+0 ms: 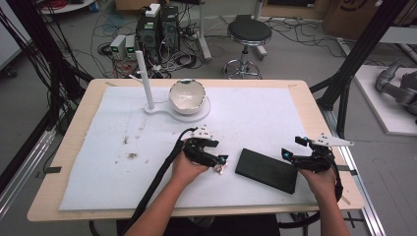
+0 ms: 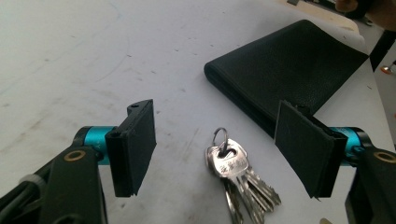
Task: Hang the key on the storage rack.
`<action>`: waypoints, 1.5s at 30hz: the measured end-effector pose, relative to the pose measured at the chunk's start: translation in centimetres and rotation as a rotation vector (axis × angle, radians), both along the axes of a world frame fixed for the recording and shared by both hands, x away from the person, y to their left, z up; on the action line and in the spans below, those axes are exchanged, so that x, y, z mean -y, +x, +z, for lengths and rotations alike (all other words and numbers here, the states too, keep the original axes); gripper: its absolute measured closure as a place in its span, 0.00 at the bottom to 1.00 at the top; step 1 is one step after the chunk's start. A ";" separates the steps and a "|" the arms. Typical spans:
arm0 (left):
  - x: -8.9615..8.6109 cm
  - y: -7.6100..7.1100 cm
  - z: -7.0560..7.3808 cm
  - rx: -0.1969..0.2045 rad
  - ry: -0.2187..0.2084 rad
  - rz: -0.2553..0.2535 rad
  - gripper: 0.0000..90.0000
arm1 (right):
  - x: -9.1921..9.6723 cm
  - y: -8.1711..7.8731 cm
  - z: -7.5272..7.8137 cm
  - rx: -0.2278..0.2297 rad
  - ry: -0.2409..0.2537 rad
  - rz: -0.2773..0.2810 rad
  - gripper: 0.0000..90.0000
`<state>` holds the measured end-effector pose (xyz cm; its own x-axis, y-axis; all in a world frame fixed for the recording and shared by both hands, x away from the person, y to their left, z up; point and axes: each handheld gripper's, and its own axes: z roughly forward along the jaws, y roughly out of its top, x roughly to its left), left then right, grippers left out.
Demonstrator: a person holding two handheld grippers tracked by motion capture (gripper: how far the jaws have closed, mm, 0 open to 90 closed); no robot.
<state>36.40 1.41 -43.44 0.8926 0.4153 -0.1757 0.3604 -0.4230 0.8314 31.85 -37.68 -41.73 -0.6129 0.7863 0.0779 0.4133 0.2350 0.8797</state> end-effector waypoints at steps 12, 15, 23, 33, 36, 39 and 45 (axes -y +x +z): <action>1.8 0.0 -1.0 0.007 0.079 -0.013 0.61 | 0.0 -0.1 0.0 0.000 0.002 -0.001 0.20; 1.7 0.0 -1.0 0.004 0.077 -0.017 0.68 | 0.0 -0.1 -0.1 -0.001 -0.002 -0.001 0.20; 1.7 -0.1 -0.9 0.011 0.091 -0.018 0.95 | 0.0 -0.1 -0.1 -0.002 -0.003 -0.006 0.20; -0.9 -0.2 1.7 0.011 -0.026 -0.004 0.98 | -0.1 -0.1 -0.2 -0.001 -0.005 -0.002 0.20; -2.2 -0.3 3.0 0.028 -0.049 0.012 0.98 | -0.2 -0.1 -0.1 0.002 -0.009 0.001 0.20; -5.0 -0.3 5.4 0.054 -0.094 0.057 0.98 | -0.2 -0.1 -0.1 0.002 -0.007 0.000 0.20; -10.0 0.1 8.7 0.082 -0.131 0.138 0.98 | -0.3 -0.1 -0.2 0.001 -0.011 0.003 0.20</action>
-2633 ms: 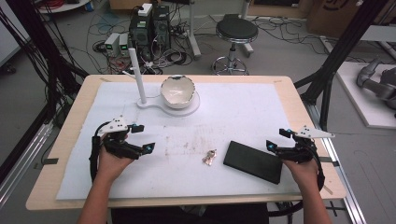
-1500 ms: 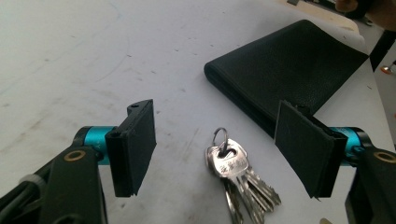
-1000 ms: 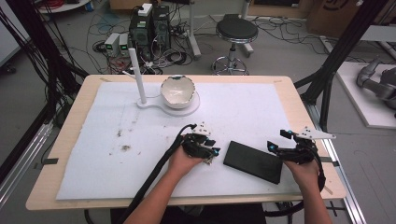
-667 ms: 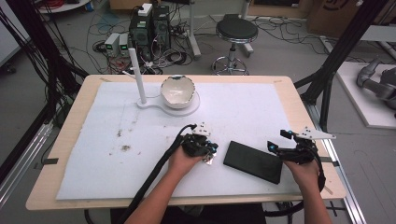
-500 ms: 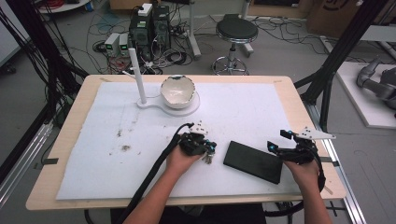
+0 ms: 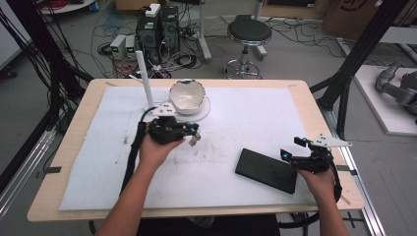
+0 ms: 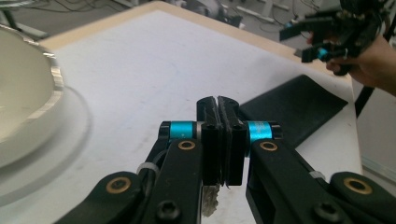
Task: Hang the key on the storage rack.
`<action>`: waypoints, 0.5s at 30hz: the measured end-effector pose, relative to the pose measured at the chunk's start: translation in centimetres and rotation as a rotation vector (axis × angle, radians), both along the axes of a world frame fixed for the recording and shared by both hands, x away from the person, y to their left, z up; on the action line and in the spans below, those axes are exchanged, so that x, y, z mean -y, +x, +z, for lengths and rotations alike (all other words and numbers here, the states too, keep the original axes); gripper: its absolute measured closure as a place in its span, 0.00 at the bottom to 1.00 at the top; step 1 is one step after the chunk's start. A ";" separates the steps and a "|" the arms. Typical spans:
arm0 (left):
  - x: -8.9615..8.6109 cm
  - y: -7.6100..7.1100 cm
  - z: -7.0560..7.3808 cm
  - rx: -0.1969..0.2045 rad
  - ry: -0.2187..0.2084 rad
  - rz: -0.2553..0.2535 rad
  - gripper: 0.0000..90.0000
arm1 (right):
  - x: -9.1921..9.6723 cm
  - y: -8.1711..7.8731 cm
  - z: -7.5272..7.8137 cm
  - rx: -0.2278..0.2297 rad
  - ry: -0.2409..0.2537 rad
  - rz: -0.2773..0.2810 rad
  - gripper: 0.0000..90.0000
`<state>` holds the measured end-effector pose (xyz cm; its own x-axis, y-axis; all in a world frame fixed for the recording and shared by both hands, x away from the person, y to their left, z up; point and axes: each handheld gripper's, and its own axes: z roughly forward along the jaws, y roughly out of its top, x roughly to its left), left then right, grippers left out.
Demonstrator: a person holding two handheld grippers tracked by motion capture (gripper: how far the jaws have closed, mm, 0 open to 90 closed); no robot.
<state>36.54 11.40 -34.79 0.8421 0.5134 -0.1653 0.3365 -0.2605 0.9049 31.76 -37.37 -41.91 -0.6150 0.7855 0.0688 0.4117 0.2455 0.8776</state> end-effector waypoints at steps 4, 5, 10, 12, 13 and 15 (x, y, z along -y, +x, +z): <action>-2.5 0.3 1.8 0.018 0.008 0.043 0.98 | -0.1 0.0 0.0 -0.002 0.000 -0.003 0.20; -3.0 0.4 2.3 0.023 0.010 0.051 0.98 | -0.1 0.0 0.0 0.000 -0.005 -0.002 0.20; -5.2 1.1 4.4 0.046 0.007 0.076 0.98 | -0.2 0.0 -0.1 -0.004 -0.007 -0.003 0.20; -5.9 1.5 5.2 0.055 0.008 0.087 0.98 | -0.2 0.0 -0.1 -0.003 -0.009 -0.004 0.20; -5.9 1.5 5.2 0.055 0.008 0.087 0.98 | -0.2 0.0 -0.1 -0.005 -0.007 -0.004 0.20; -6.5 1.9 5.8 0.058 0.002 0.096 0.98 | -0.2 0.0 -0.1 -0.007 -0.005 -0.007 0.20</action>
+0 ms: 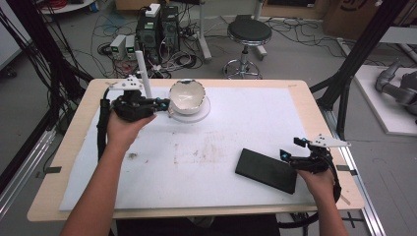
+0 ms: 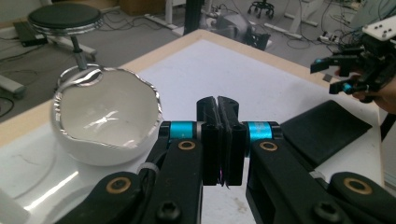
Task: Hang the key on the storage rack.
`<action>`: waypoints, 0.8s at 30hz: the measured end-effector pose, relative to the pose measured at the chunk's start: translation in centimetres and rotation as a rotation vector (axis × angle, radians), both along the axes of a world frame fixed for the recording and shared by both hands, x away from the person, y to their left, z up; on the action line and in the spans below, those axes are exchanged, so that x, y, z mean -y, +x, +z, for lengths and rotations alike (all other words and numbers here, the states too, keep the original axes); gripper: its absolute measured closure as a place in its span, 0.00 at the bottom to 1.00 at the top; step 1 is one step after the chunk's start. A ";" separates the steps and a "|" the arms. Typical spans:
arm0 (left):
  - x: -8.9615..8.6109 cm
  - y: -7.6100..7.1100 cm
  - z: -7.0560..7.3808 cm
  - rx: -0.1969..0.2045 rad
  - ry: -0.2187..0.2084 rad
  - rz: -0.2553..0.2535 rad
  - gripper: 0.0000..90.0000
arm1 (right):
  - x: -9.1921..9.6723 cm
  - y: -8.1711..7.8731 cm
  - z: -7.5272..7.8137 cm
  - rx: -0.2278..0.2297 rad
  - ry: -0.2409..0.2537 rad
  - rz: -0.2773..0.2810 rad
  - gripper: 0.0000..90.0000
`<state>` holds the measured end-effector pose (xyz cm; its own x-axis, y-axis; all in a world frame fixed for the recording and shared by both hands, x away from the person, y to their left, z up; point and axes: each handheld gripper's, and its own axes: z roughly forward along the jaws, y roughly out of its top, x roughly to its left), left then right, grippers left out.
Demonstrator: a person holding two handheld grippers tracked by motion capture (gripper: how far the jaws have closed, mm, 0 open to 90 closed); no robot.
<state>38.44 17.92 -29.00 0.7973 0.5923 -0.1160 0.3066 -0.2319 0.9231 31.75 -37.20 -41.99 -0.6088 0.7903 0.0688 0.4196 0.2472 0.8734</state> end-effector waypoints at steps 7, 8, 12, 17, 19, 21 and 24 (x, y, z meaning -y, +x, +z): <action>-2.4 1.7 1.4 0.011 -0.028 0.037 0.98 | 0.0 0.0 0.0 0.003 -0.005 0.001 0.20; -3.0 2.2 1.7 0.012 -0.026 0.048 0.98 | -0.1 0.0 0.0 -0.002 -0.004 0.000 0.20; -4.1 2.9 2.1 0.016 -0.025 0.076 0.98 | -0.1 0.1 -0.1 -0.001 -0.009 0.002 0.20; -5.7 4.3 2.5 0.019 -0.034 0.118 0.98 | -0.2 0.1 -0.2 -0.004 -0.012 0.002 0.20; -6.5 5.1 2.7 0.017 -0.036 0.143 0.98 | -0.2 0.1 -0.3 -0.005 -0.015 0.000 0.20; -6.9 5.6 2.7 0.018 -0.039 0.155 0.98 | -0.3 0.1 -0.3 -0.003 -0.018 -0.001 0.20; -7.4 6.3 2.6 0.018 -0.037 0.170 0.98 | -0.3 0.0 -0.4 -0.009 -0.018 -0.002 0.20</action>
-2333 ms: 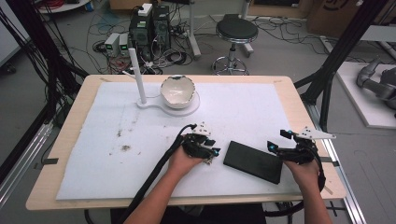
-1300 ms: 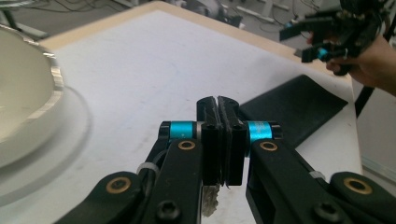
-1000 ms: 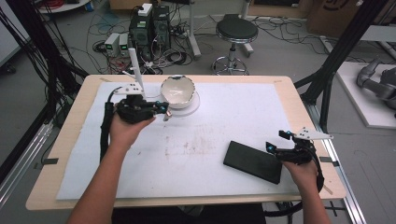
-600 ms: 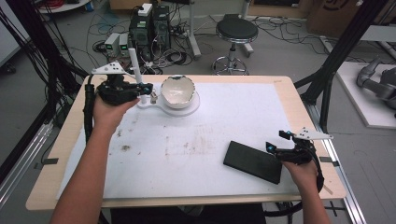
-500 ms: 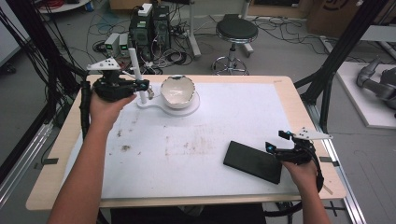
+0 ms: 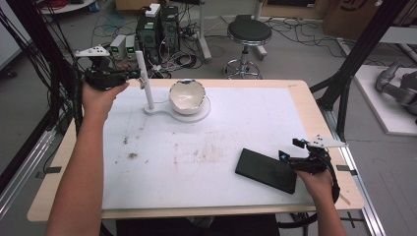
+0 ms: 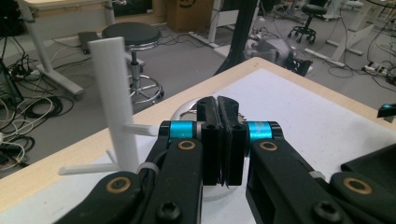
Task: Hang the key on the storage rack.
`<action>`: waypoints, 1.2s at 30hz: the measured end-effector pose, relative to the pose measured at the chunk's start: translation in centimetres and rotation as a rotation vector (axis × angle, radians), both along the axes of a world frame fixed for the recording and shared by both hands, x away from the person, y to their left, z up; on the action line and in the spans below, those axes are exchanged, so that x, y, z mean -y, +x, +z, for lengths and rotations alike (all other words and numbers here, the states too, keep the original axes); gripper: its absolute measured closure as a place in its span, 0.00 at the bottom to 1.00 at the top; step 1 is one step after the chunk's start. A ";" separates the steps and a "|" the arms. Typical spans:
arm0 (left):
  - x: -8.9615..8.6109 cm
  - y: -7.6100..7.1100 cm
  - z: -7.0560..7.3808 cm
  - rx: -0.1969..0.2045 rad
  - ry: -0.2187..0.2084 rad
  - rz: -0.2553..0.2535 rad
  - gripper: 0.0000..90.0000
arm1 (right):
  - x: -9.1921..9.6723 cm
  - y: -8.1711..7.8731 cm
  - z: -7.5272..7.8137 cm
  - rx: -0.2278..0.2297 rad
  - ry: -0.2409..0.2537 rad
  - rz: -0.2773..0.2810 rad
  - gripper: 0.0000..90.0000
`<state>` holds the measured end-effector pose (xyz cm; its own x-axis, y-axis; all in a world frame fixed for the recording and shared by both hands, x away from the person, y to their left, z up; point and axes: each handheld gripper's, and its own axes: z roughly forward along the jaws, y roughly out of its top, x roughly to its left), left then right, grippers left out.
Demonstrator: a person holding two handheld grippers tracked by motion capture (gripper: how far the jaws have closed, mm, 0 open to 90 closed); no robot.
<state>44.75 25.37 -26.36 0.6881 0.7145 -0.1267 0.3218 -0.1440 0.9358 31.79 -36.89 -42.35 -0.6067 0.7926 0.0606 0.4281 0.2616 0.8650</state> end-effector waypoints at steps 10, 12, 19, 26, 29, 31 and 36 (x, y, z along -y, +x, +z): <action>-0.7 1.4 -0.9 -0.015 -0.027 0.049 0.98 | 0.1 0.0 0.0 -0.002 0.000 -0.002 0.20; -0.8 1.5 -1.0 -0.016 -0.032 0.058 0.98 | 0.1 0.0 0.0 -0.003 0.000 0.000 0.20; -1.4 2.1 -1.4 -0.027 -0.051 0.089 0.98 | 0.4 -0.2 -0.1 0.001 0.002 -0.007 0.20; -1.4 2.6 -1.8 -0.043 -0.041 0.108 0.97 | 0.4 -0.3 0.0 0.001 0.004 -0.006 0.20; -2.0 2.5 -1.8 -0.042 -0.086 0.132 0.85 | 0.4 -0.3 0.0 0.005 0.002 -0.006 0.20; -2.3 2.4 -1.7 -0.040 -0.096 0.136 0.80 | 0.4 -0.3 0.0 0.005 0.002 -0.006 0.20; -3.1 1.2 -1.3 -0.031 -0.102 0.136 0.67 | 0.5 -0.3 0.1 0.007 0.012 -0.006 0.20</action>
